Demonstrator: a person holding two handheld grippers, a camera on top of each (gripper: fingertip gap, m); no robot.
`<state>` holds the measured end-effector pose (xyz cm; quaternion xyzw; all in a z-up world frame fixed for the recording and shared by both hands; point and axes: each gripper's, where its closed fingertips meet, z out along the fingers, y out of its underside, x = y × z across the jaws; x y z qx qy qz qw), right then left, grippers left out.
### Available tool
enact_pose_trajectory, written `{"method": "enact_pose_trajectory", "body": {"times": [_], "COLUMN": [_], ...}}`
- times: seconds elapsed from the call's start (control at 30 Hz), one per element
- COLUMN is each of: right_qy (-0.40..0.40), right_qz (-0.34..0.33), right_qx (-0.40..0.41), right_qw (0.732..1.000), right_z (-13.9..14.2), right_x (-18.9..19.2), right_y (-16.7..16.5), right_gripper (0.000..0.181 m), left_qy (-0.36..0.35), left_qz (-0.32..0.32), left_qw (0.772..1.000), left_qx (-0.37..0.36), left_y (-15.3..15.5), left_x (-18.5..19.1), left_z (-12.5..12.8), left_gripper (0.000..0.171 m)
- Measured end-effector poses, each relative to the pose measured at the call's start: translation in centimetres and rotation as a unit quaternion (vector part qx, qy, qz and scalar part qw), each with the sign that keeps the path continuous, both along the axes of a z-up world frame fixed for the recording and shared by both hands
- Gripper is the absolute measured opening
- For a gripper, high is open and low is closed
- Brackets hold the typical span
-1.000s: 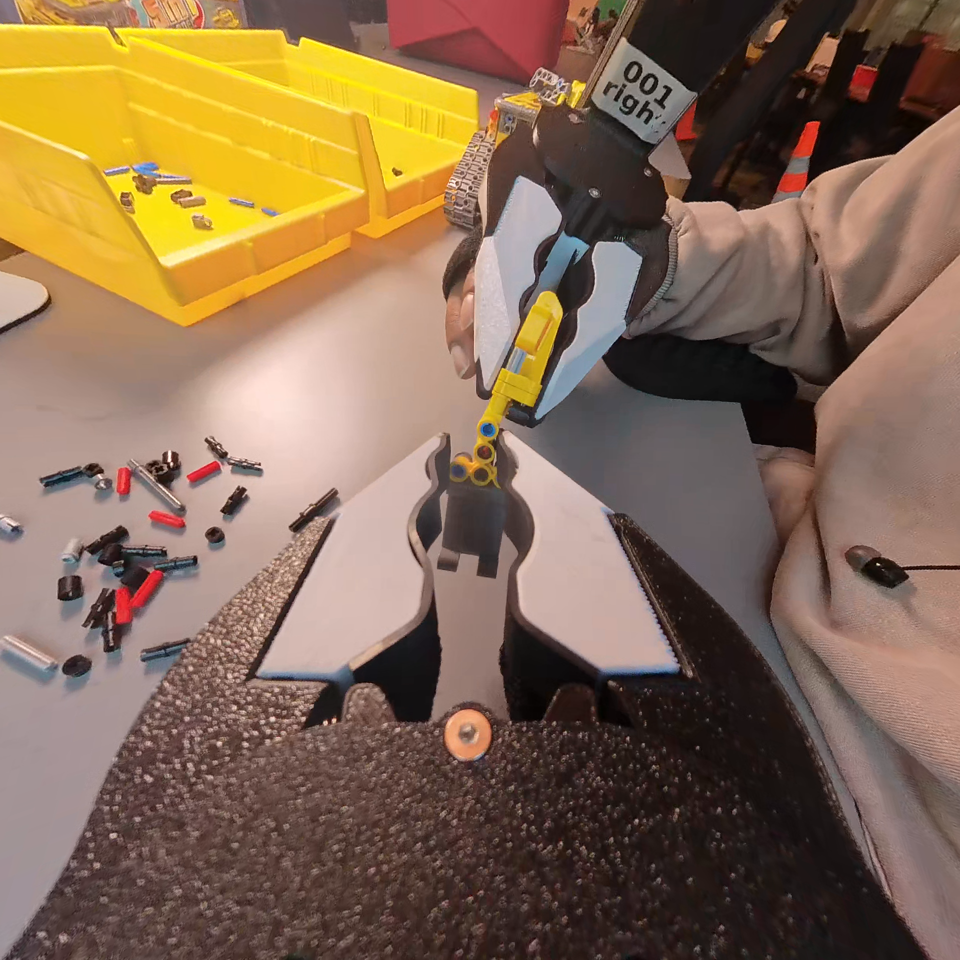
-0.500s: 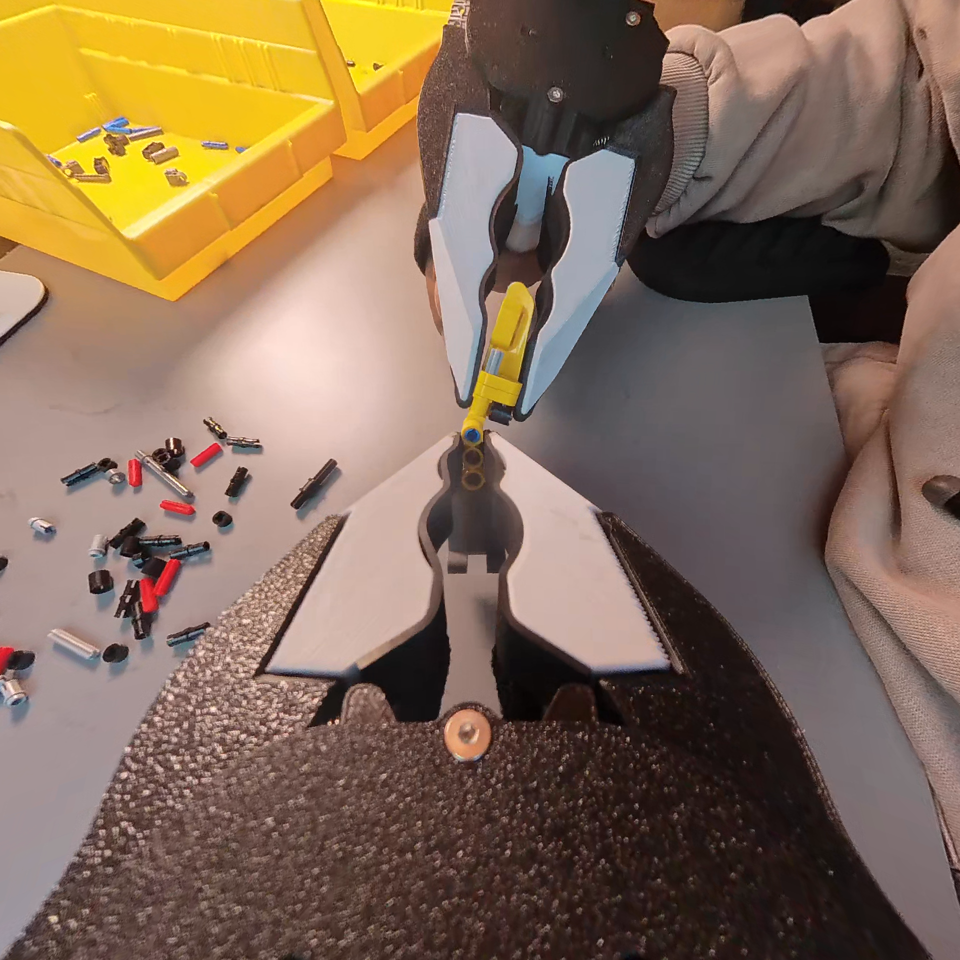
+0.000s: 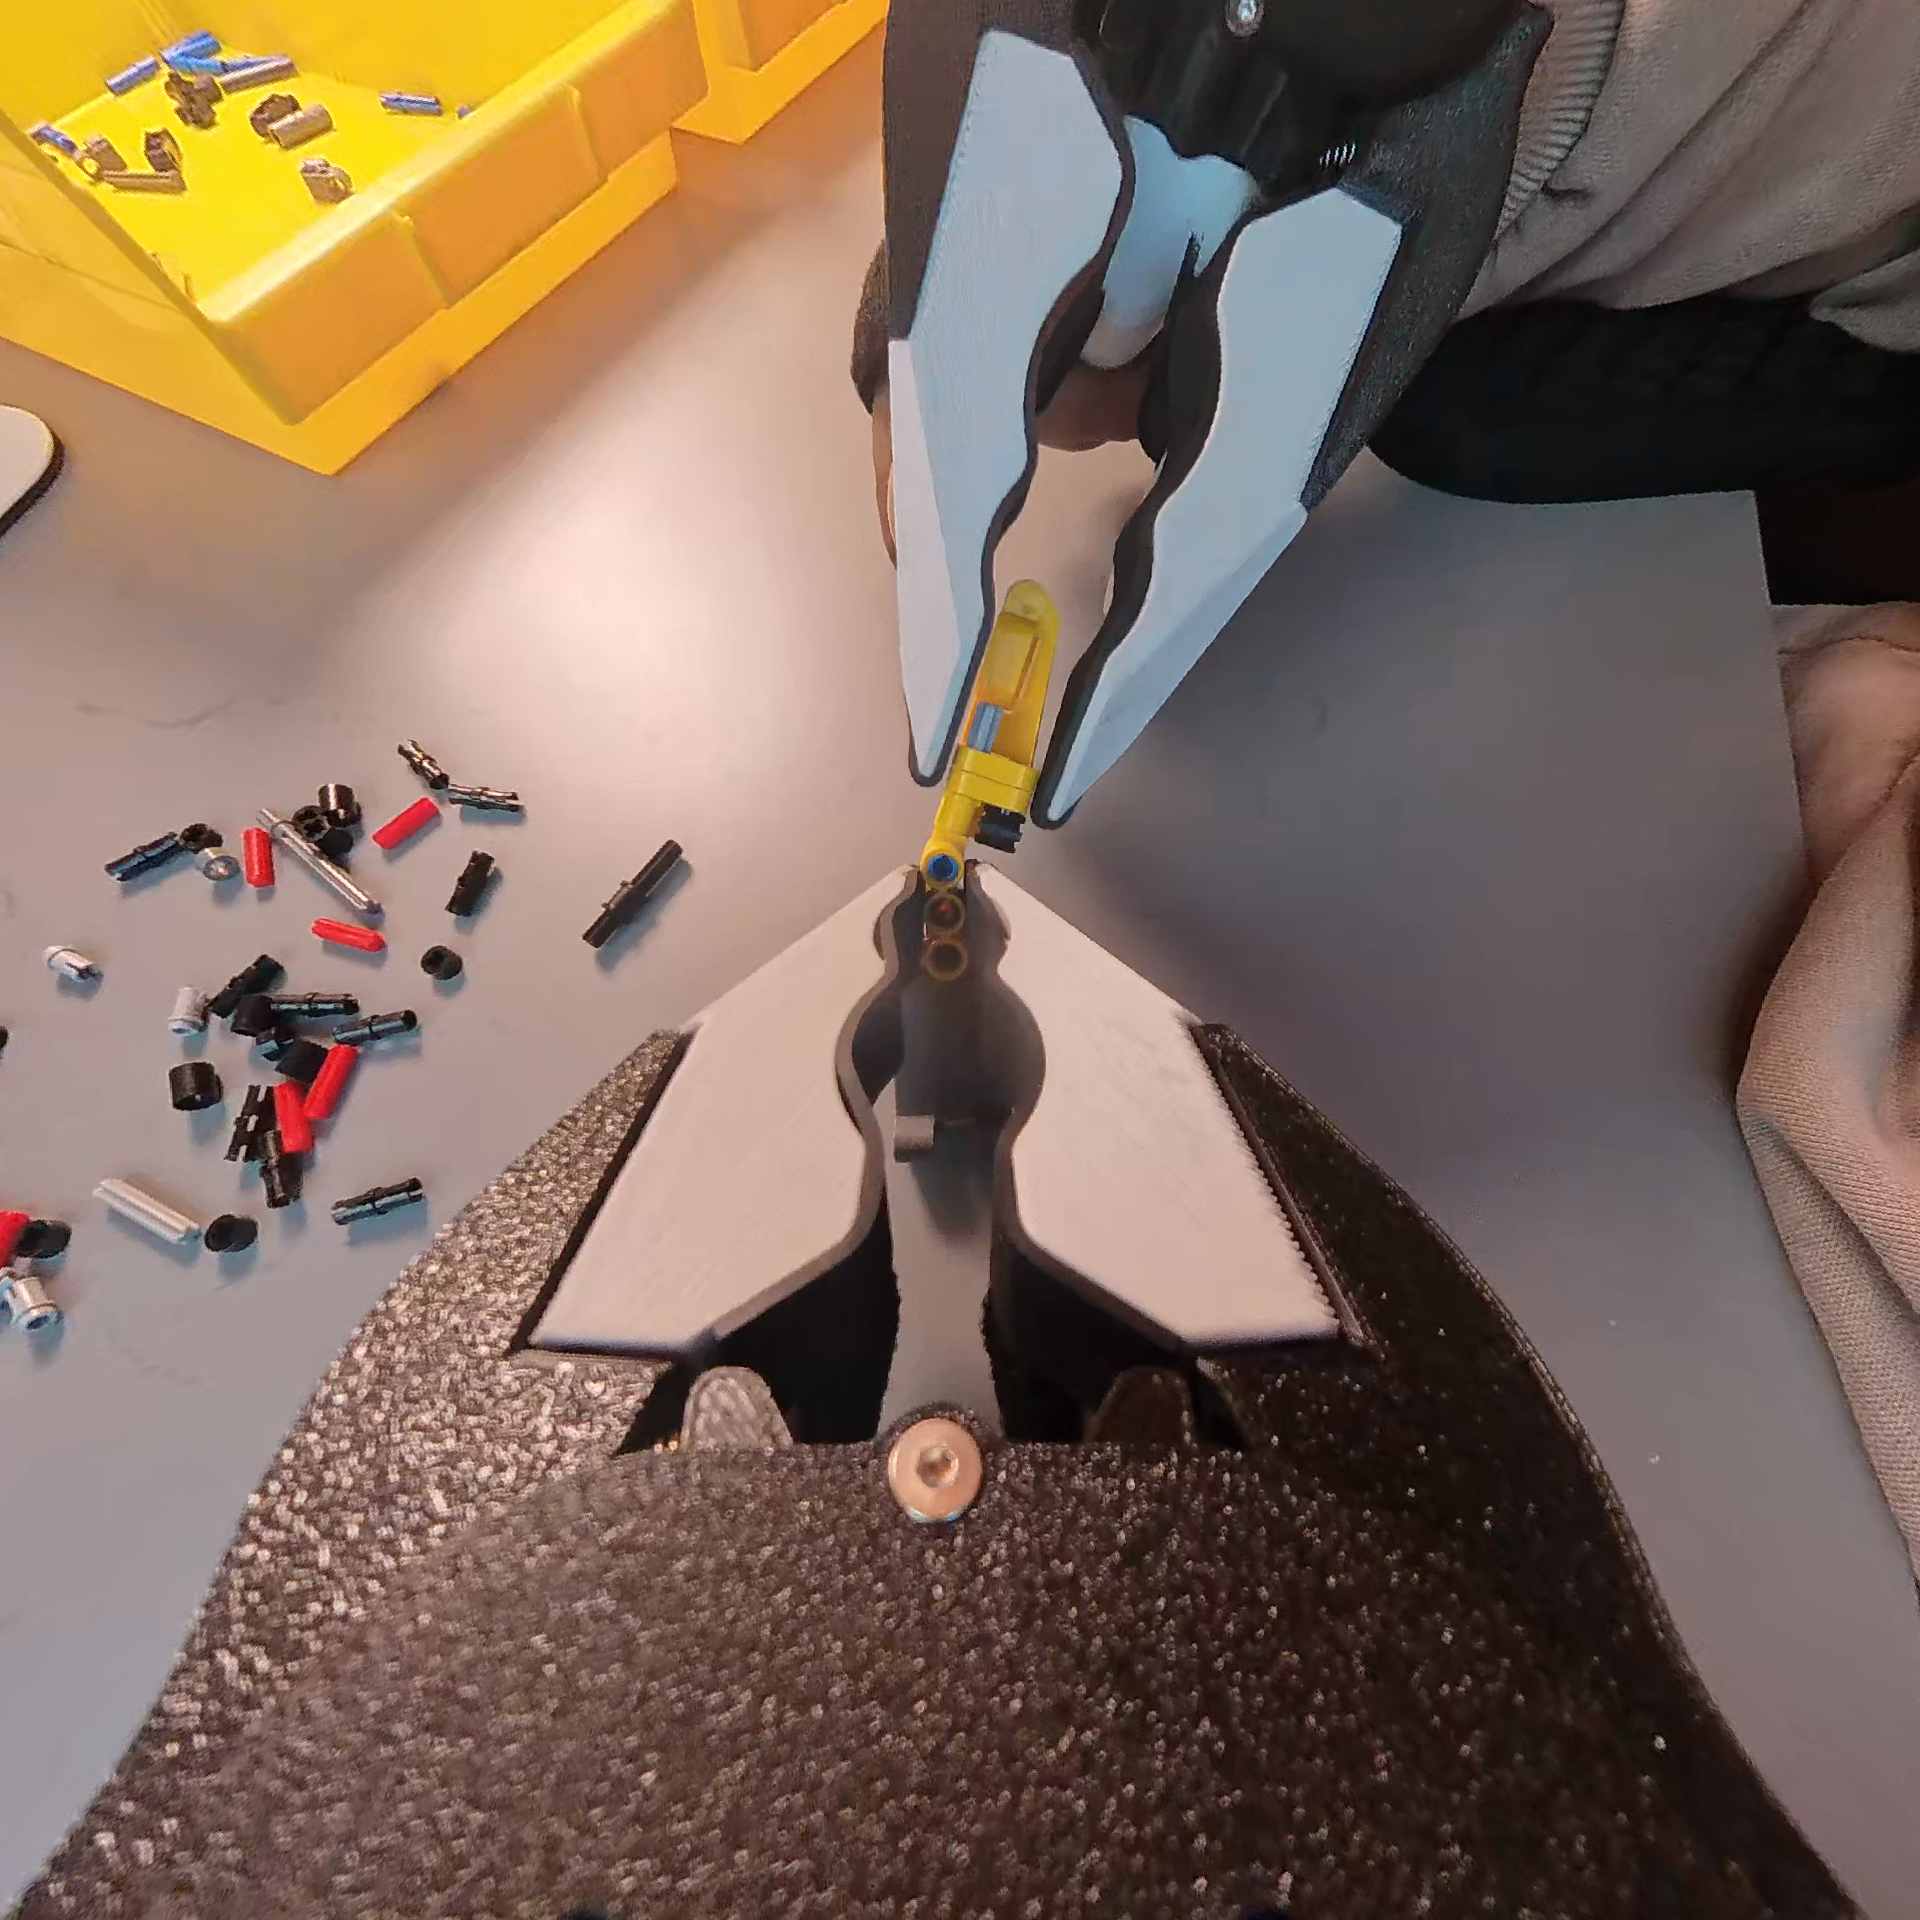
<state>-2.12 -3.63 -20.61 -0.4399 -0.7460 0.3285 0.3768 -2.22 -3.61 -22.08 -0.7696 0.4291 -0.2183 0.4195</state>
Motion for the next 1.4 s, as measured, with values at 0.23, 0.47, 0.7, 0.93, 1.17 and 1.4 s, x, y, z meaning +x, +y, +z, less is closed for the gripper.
{"method": "enact_pose_trajectory", "body": {"times": [0.23, 0.47, 0.7, 0.93, 1.17, 1.4], "right_qy": [-0.007, -0.005, 0.006, 0.002, 0.001, 0.033], "right_qz": [0.0, -0.003, -0.003, -0.004, 0.009, 0.026], "right_qx": [-0.005, -0.006, -0.014, -0.015, -0.029, -0.064], "right_qw": [1.0, 1.0, 1.0, 1.0, 1.0, 0.997], "right_z": [-0.5, -0.6, -0.2, -0.2, -0.4, 0.6], "right_x": [0.0, -0.2, -0.3, -0.3, -0.2, 0.0], "right_y": [0.0, 0.0, 0.0, 0.1, -0.3, -0.5], "right_gripper": [0.013, 0.014, 0.014, 0.014, 0.013, 0.012], "left_qy": [0.007, 0.008, 0.015, 0.013, 0.016, -0.016], "left_qz": [0.0, 0.004, 0.007, 0.007, -0.015, -0.021], "left_qw": [1.0, 1.0, 1.0, 1.0, 1.0, 1.0], "left_qx": [0.002, 0.001, 0.004, 0.003, 0.02, 0.003], "left_y": [-0.1, 0.0, 0.0, 0.1, -0.2, -0.1], "left_x": [0.0, -0.1, -0.1, -0.1, 0.4, 0.2], "left_z": [0.0, -0.1, -0.1, -0.1, -0.4, 0.3], "left_gripper": [0.006, 0.006, 0.006, 0.006, 0.013, 0.006]}}
